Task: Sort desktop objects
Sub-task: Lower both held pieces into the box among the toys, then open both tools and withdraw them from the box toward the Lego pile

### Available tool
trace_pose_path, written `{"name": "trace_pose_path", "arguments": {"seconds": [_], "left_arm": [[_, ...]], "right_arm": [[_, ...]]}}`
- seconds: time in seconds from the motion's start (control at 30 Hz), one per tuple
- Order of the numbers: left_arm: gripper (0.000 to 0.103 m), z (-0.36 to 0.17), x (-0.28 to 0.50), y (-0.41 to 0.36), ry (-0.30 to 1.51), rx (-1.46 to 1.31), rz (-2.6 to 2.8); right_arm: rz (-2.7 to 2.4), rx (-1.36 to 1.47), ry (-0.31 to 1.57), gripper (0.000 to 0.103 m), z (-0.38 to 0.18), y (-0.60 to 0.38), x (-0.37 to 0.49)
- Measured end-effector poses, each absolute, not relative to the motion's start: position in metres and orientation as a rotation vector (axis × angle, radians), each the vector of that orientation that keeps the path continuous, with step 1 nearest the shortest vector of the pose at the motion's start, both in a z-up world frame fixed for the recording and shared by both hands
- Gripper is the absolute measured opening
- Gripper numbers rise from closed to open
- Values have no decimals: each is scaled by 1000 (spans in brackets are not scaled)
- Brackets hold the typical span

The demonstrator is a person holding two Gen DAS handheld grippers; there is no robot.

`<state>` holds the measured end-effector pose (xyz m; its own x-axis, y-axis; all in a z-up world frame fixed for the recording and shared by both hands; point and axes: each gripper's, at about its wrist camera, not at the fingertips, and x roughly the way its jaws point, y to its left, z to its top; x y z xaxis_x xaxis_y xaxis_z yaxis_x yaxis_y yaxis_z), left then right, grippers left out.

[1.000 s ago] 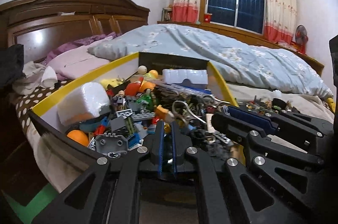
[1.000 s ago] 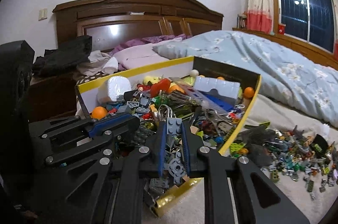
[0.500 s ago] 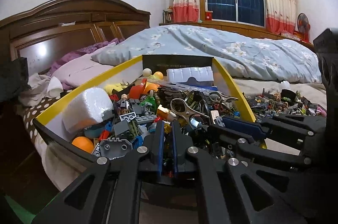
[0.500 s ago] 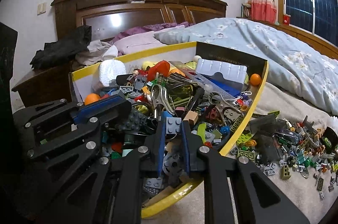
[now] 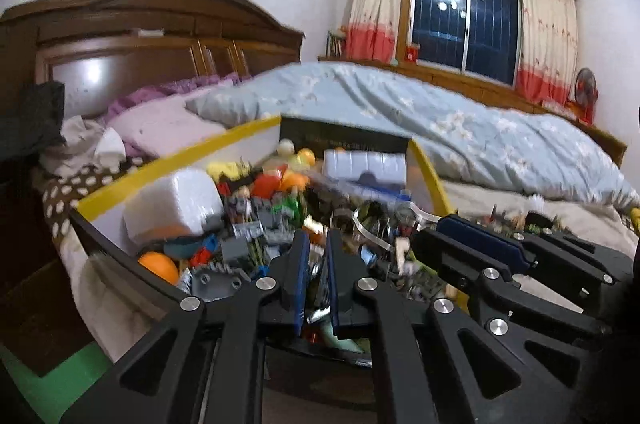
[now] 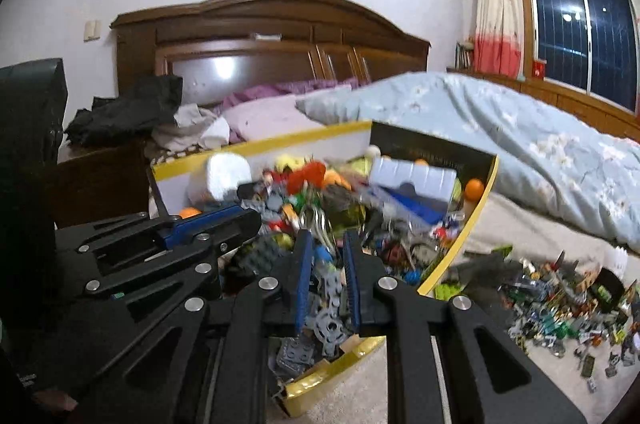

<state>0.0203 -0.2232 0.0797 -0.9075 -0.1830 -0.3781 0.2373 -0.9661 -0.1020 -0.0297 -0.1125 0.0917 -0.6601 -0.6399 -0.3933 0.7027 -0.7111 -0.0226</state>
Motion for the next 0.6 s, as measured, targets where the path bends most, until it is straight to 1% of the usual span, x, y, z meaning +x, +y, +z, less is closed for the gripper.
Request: {"name": "trace_pose_path", "arguments": {"seconds": [0.07,0.17,0.23,0.3,0.37,0.43,0.47,0.5,0.53,0.57,0.6], "left_arm": [[11,85,24,-221,187,497,-2853],[12,89,27,-219,153,467,-2816],[12,89,27,-216,109,468,-2789],[12,87,27,-214,59,470,-2773],[17,87,27,-214,47,469,-2766],[27,88,30,-217,63,453,-2762],[29,90,32,-218,80,447,-2767],[34,91,34,-219,103,436,-2780],[39,94,37,-221,142,413,-2802],[42,95,38,-220,171,395,-2822],[50,97,39,-219,195,386,-2845]], "right_arm": [[-2330,458,213,16,98,-111,-28],[-2368,456,211,26,101,-110,-28],[-2393,469,212,34,100,-109,-31],[-2412,493,204,40,97,-108,-34],[-2424,505,203,43,95,-106,-37],[-2437,501,220,47,94,-105,-36],[-2447,496,219,48,95,-103,-36],[-2463,496,212,54,97,-99,-35],[-2475,500,198,63,99,-93,-35],[-2489,504,175,69,101,-84,-35],[-2501,506,162,81,103,-75,-34]]}}
